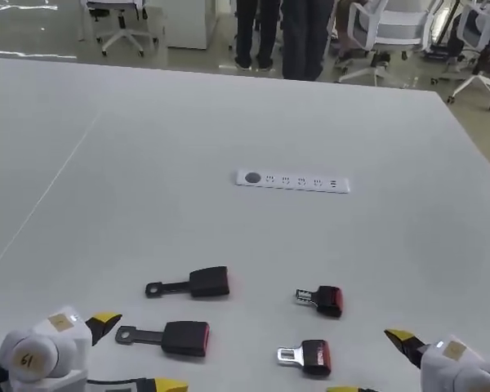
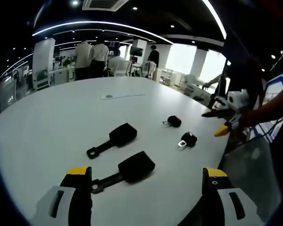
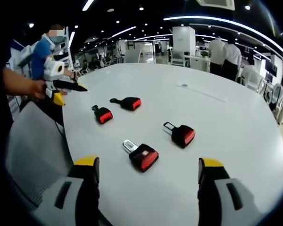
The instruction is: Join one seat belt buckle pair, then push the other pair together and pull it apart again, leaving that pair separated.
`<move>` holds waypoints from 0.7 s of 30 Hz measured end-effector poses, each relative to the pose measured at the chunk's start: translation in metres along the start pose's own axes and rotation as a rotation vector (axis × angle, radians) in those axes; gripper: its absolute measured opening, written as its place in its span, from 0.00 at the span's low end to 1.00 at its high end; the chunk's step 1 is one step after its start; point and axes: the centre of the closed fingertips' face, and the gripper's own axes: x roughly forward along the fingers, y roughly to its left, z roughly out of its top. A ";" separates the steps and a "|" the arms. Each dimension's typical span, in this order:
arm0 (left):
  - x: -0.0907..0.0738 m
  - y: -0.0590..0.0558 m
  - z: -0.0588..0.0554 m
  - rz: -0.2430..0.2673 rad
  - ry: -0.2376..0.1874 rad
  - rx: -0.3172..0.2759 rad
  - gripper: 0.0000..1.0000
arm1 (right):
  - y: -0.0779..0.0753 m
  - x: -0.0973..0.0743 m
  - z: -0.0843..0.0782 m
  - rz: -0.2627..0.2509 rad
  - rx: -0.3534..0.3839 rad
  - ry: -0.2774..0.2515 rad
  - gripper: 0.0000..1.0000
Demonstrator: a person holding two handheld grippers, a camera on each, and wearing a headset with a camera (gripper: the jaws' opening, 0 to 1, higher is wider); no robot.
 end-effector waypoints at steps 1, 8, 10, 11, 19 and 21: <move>0.001 0.001 0.000 -0.004 0.004 0.009 0.98 | 0.001 0.003 0.000 0.013 -0.009 0.009 0.89; 0.010 0.005 -0.005 -0.036 0.048 0.049 0.95 | 0.005 0.018 0.003 0.080 -0.047 0.038 0.84; 0.013 0.006 -0.005 -0.044 0.049 0.053 0.93 | 0.008 0.021 0.003 0.103 -0.070 0.051 0.84; 0.016 0.007 -0.006 -0.049 0.056 0.060 0.91 | 0.008 0.025 0.003 0.116 -0.082 0.060 0.84; 0.031 0.011 -0.009 -0.106 0.098 0.099 0.91 | 0.012 0.042 0.005 0.206 -0.147 0.092 0.84; 0.035 0.012 -0.011 -0.126 0.117 0.111 0.90 | 0.014 0.046 0.004 0.235 -0.174 0.106 0.84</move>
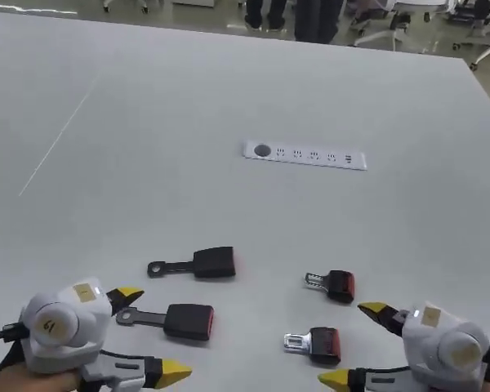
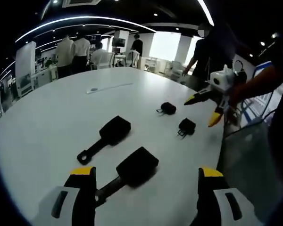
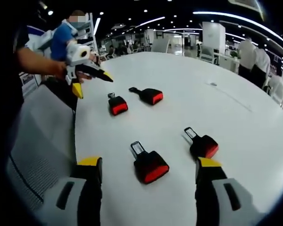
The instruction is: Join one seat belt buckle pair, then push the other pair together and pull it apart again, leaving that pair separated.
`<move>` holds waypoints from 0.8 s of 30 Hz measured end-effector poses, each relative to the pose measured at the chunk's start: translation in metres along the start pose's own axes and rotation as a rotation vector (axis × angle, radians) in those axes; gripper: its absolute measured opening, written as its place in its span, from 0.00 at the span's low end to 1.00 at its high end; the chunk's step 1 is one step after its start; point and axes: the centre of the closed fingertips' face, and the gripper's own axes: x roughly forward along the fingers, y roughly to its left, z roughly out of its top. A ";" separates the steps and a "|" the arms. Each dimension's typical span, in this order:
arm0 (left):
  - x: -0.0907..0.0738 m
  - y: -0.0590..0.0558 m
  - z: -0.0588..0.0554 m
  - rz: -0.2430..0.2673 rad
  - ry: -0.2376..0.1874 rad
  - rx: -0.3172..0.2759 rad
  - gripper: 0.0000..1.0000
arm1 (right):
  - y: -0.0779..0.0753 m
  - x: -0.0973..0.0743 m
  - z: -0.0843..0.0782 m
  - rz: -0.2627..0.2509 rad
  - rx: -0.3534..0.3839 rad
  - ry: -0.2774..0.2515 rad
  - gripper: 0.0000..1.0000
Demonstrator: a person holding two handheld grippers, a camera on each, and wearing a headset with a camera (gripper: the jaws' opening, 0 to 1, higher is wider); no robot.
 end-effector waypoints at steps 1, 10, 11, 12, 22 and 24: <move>0.002 0.001 0.000 -0.007 0.003 0.005 0.90 | 0.000 0.002 -0.001 0.012 -0.005 0.009 0.84; 0.023 0.012 -0.008 -0.082 0.082 0.095 0.85 | -0.004 0.015 -0.007 0.112 -0.069 0.060 0.82; 0.026 0.013 -0.009 -0.098 0.090 0.130 0.84 | -0.004 0.017 -0.008 0.124 -0.083 0.065 0.81; 0.027 0.014 -0.010 -0.101 0.097 0.154 0.81 | -0.004 0.017 -0.010 0.134 -0.100 0.072 0.77; 0.050 0.021 -0.031 -0.183 0.205 0.293 0.69 | -0.009 0.028 -0.018 0.203 -0.169 0.114 0.64; 0.055 0.021 -0.032 -0.202 0.212 0.305 0.69 | -0.009 0.030 -0.018 0.215 -0.180 0.117 0.63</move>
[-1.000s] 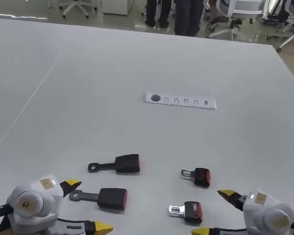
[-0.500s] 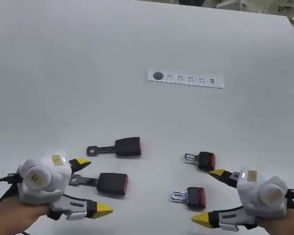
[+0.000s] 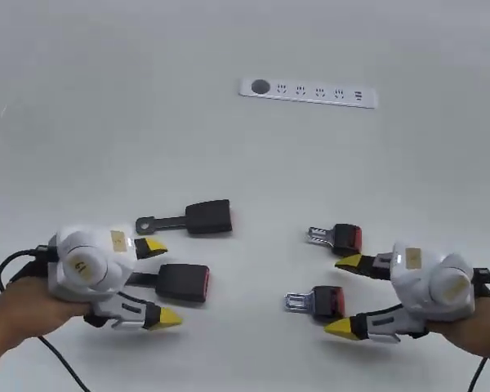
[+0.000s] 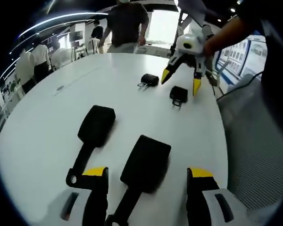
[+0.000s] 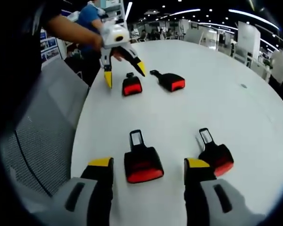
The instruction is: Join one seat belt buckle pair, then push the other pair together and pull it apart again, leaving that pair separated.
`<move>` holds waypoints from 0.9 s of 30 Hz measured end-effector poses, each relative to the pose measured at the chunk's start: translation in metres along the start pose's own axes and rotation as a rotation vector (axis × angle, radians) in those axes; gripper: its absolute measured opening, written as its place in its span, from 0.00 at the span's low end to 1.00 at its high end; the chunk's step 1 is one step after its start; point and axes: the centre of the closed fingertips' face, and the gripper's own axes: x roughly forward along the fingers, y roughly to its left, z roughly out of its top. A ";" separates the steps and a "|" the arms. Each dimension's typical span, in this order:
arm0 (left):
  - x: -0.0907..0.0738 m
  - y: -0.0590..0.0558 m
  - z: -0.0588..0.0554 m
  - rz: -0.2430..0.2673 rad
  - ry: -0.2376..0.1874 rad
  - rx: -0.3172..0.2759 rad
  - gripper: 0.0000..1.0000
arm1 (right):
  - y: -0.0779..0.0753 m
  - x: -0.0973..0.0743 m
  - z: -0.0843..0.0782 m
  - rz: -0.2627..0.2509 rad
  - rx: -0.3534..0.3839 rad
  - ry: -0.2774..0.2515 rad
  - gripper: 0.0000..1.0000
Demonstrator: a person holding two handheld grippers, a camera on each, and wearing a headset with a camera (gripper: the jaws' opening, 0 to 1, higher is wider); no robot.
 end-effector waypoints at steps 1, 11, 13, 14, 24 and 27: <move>0.002 0.001 -0.001 -0.004 0.004 0.007 0.68 | 0.000 0.001 -0.001 0.006 -0.011 0.005 0.63; 0.014 0.006 -0.004 -0.032 0.016 0.079 0.56 | 0.011 0.008 -0.014 0.091 -0.072 0.068 0.53; 0.014 0.006 -0.004 -0.035 0.018 0.090 0.51 | 0.010 0.008 -0.015 0.094 -0.075 0.077 0.53; 0.015 0.006 -0.003 -0.045 0.017 0.131 0.48 | 0.009 0.009 -0.015 0.091 -0.077 0.078 0.53; 0.015 -0.003 0.003 -0.080 0.039 0.250 0.36 | 0.011 0.012 -0.016 0.103 -0.112 0.101 0.40; 0.014 -0.004 0.003 -0.090 0.043 0.269 0.35 | 0.009 0.011 -0.015 0.101 -0.117 0.106 0.36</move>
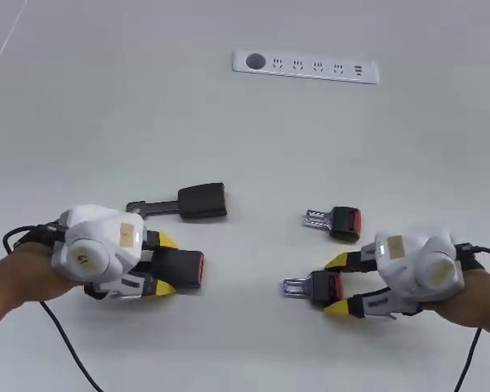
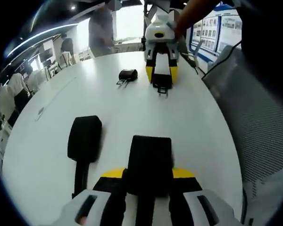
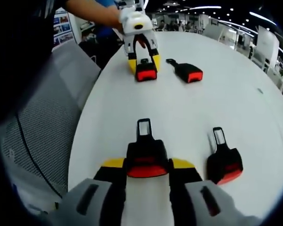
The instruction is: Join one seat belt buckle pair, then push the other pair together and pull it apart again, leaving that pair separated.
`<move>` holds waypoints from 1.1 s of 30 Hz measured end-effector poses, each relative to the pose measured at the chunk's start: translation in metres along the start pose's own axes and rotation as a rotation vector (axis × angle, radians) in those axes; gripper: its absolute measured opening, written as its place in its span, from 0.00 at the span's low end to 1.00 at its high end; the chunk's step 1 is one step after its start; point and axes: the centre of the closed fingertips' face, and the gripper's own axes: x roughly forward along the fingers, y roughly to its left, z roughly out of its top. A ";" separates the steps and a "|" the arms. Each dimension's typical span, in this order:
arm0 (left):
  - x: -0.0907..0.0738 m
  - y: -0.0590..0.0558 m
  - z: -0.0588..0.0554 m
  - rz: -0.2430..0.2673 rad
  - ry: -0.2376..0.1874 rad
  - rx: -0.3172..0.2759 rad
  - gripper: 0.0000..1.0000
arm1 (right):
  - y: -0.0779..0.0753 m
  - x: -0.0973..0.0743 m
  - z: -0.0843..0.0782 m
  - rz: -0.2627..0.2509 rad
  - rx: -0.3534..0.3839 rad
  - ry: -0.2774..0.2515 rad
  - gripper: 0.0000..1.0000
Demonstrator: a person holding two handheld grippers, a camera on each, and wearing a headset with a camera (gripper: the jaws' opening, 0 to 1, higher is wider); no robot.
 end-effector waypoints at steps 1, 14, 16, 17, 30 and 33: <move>0.000 0.000 0.000 -0.004 0.002 0.006 0.35 | 0.000 0.000 0.000 -0.005 -0.001 0.004 0.36; -0.002 0.001 -0.002 -0.018 0.033 0.022 0.34 | -0.005 0.003 0.006 -0.019 0.012 0.023 0.34; -0.002 0.002 -0.005 -0.019 0.036 0.022 0.34 | -0.006 0.004 0.007 -0.019 0.005 0.023 0.34; -0.002 0.003 -0.006 -0.019 0.037 0.021 0.34 | -0.006 0.005 0.008 -0.020 0.003 0.021 0.34; -0.001 0.005 -0.011 -0.020 0.051 0.024 0.34 | -0.007 0.022 0.033 -0.010 -0.005 -0.033 0.34; -0.001 0.004 -0.011 -0.022 0.054 0.026 0.34 | -0.007 0.025 0.038 -0.009 0.007 -0.048 0.34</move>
